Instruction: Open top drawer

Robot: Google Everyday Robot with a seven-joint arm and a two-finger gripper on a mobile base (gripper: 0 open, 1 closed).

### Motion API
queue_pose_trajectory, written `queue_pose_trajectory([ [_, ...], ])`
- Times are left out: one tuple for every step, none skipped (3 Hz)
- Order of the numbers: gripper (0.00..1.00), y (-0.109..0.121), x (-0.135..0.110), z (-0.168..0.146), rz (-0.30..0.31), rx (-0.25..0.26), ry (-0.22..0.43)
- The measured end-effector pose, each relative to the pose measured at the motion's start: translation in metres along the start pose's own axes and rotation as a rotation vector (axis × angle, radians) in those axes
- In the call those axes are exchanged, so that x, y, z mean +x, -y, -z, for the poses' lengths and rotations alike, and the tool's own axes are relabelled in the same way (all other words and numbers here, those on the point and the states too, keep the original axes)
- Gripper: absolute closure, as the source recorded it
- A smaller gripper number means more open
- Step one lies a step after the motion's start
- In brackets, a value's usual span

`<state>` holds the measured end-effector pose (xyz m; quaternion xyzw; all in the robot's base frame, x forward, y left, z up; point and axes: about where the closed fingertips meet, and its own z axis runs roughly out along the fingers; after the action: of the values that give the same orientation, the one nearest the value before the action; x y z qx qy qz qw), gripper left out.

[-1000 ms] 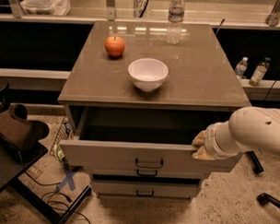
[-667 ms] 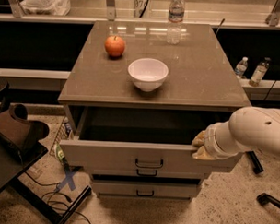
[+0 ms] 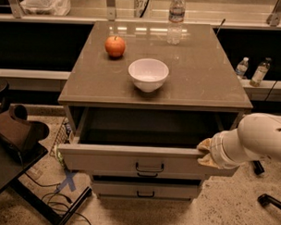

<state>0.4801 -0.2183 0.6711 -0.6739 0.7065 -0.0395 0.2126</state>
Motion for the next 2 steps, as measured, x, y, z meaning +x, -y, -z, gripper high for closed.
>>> queue_pose_trajectory([
  [1.0, -0.0203, 0.0126, 0.012, -0.025, -0.023, -0.017],
  [1.0, -0.0193, 0.0115, 0.0113, -0.025, -0.023, -0.017],
])
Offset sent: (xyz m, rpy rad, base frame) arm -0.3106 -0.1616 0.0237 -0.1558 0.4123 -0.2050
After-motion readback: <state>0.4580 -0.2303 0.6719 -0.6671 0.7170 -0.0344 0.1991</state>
